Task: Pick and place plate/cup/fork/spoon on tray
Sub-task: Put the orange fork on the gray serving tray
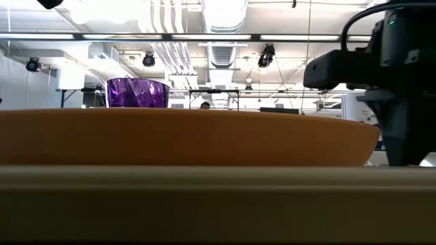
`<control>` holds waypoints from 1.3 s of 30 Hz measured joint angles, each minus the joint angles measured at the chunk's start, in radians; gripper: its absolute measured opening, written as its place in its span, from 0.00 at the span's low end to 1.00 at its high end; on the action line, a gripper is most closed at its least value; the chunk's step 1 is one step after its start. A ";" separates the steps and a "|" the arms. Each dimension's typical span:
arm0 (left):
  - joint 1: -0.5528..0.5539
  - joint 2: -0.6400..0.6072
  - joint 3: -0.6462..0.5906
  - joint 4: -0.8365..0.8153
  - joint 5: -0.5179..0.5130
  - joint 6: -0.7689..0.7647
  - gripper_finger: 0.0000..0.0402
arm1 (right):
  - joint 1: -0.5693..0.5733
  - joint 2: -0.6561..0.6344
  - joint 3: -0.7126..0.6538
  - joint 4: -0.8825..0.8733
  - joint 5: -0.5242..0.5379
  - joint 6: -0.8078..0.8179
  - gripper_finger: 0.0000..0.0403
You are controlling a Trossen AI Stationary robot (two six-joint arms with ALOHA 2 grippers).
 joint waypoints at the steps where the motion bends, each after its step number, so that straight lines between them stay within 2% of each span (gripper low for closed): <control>1: 0.000 0.000 0.000 0.000 0.000 0.000 0.18 | -0.006 0.000 0.000 0.000 0.000 -0.008 0.02; 39: 0.000 0.000 0.000 0.000 0.000 0.003 0.18 | 0.005 0.000 -0.003 0.057 -0.002 0.036 0.02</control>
